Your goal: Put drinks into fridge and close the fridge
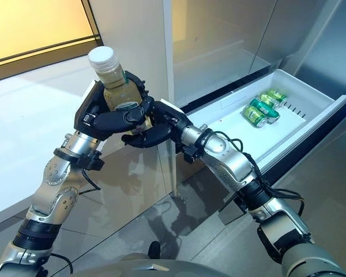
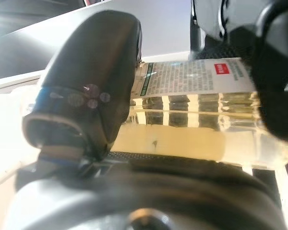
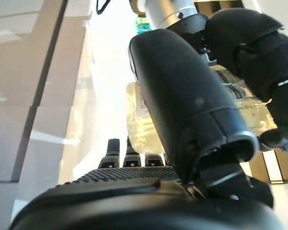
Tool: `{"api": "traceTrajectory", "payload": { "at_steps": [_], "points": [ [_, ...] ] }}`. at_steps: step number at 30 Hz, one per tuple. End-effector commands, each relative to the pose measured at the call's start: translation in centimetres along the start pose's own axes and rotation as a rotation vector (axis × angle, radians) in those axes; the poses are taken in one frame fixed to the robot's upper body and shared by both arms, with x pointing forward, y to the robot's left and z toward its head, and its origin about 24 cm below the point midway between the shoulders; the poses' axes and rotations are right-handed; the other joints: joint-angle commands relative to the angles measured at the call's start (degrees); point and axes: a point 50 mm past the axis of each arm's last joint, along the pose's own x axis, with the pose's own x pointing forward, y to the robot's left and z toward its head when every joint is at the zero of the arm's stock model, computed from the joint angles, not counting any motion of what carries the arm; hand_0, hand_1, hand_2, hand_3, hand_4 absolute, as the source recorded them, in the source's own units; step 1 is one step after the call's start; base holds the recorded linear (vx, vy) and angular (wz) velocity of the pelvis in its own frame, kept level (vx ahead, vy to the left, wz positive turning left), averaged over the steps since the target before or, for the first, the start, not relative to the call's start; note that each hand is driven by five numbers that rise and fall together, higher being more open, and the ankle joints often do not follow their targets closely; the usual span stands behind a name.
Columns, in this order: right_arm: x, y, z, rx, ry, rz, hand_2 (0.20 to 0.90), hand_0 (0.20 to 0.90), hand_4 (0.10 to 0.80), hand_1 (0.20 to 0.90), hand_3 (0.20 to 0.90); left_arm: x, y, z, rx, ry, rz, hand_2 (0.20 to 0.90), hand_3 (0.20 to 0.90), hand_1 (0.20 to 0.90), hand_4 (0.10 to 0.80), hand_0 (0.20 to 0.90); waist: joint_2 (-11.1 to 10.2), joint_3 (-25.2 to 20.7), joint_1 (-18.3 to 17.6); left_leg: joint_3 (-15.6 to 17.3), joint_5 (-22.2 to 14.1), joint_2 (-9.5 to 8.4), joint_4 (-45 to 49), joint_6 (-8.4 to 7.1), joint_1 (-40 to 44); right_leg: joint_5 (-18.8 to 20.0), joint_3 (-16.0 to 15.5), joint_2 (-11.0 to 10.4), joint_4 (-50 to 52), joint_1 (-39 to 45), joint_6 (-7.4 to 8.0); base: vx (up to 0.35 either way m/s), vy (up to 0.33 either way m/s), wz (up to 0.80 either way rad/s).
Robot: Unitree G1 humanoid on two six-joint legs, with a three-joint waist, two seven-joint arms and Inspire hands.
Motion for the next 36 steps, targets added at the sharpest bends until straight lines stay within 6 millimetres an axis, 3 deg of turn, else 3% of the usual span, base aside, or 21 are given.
{"api": "traceTrajectory", "payload": {
  "at_steps": [1, 4, 5, 6, 7, 8, 30, 31, 32, 36],
  "points": [
    [2.2, 1.2, 6.0, -0.033, -0.249, 0.078, 0.9, 0.9, 0.8, 0.9, 0.9, 3.0, -2.0, 5.7, -0.04, -0.347, -0.138, 0.3, 0.2, 0.3, 0.1, 0.3, 1.1, -7.2, -0.2, -3.3, -8.1, -1.51, 0.1, 1.7, 2.7, 3.3, 2.7, 2.5, 0.5, -4.9, -0.09, 0.0, 0.0, 0.0],
    [2.4, 1.4, 6.2, -0.033, -0.261, 0.084, 0.9, 0.9, 0.8, 0.9, 0.9, 3.1, -2.1, 5.5, -0.066, -0.34, -0.149, 0.3, 0.2, 0.3, 0.1, 0.3, 1.2, -7.3, -0.2, -3.2, -8.1, -1.51, 0.1, 1.71, 2.7, 3.3, 2.6, 2.5, 0.5, -4.9, -0.05, 0.0, 0.0, 0.0],
    [2.4, 1.4, 6.3, -0.029, -0.264, 0.085, 0.848, 0.848, 0.74, 0.848, 0.84, 3.1, -2.2, 5.5, -0.069, -0.338, -0.151, 0.3, 0.2, 0.3, 0.1, 0.3, 1.2, -7.3, -0.2, -3.2, -8.1, -1.52, 0.1, 1.72, 2.7, 3.3, 2.7, 2.5, 0.5, -4.9, -0.05, 0.0, 0.0, 0.0],
    [2.5, 1.5, 6.4, -0.029, -0.266, 0.088, 0.606, 0.606, 0.457, 0.606, 0.557, 3.1, -2.3, 5.4, -0.074, -0.336, -0.154, 0.3, 0.2, 0.3, 0.1, 0.3, 1.2, -7.3, -0.2, -3.3, -8.1, -1.53, 0.1, 1.74, 2.7, 3.4, 2.6, 2.5, 0.5, -5.0, -0.06, 0.0, 0.0, 0.0],
    [2.6, 1.6, 6.4, -0.034, -0.266, 0.091, 0.439, 0.439, 0.262, 0.439, 0.362, 3.1, -2.3, 5.4, -0.08, -0.333, -0.158, 0.3, 0.2, 0.3, 0.1, 0.3, 1.2, -7.2, -0.1, -3.3, -8.0, -1.54, 0.1, 1.76, 2.7, 3.4, 2.7, 2.5, 0.6, -5.0, -0.08, 0.0, 0.0, 0.0],
    [2.6, 1.6, 6.5, -0.033, -0.267, 0.093, 0.319, 0.319, 0.122, 0.319, 0.222, 3.2, -2.3, 5.4, -0.08, -0.332, -0.159, 0.3, 0.2, 0.3, 0.1, 0.3, 1.2, -7.2, -0.1, -3.3, -8.0, -1.54, 0.1, 1.77, 2.7, 3.4, 2.7, 2.5, 0.6, -5.0, -0.09, 0.0, 0.0, 0.0],
    [3.0, 2.1, 7.4, -0.034, -0.309, 0.102, 0.3, 0.3, 0.1, 0.3, 0.2, 3.5, -2.9, 5.0, -0.116, -0.305, -0.2, 0.3, 0.2, 0.3, 0.1, 0.3, 1.3, -7.3, 0.1, -3.3, -8.0, -1.54, 0.1, 1.92, 2.6, 3.4, 2.6, 2.6, 0.5, -5.0, -0.15, 0.0, 0.0, 0.0],
    [3.0, 2.1, 7.5, -0.036, -0.312, 0.101, 0.3, 0.3, 0.1, 0.3, 0.2, 3.5, -2.9, 5.0, -0.113, -0.306, -0.197, 0.458, 0.384, 0.458, 0.284, 0.458, 1.3, -7.4, 0.1, -3.4, -8.0, -1.55, 0.1, 1.91, 2.6, 3.4, 2.6, 2.6, 0.5, -5.0, -0.16, 0.0, 0.0, 0.0],
    [3.0, 2.1, 7.6, -0.037, -0.317, 0.1, 0.3, 0.3, 0.1, 0.3, 0.2, 3.5, -2.9, 5.0, -0.105, -0.308, -0.196, 0.9, 0.9, 0.9, 0.8, 0.9, 1.3, -7.4, 0.1, -3.4, -8.0, -1.54, 0.1, 1.92, 2.6, 3.4, 2.7, 2.6, 0.4, -5.0, -0.19, 0.0, 0.0, 0.0],
    [2.9, 1.9, 7.9, -0.04, -0.338, 0.086, 0.3, 0.3, 0.1, 0.3, 0.2, 3.5, -2.5, 5.2, -0.097, -0.316, -0.17, 0.9, 0.9, 0.9, 0.8, 0.9, 1.3, -7.5, 0.1, -3.4, -7.9, -1.54, 0.1, 1.87, 2.5, 3.4, 2.7, 2.7, 0.4, -5.0, -0.2, 0.0, 0.0, 0.0]
  ]
}}
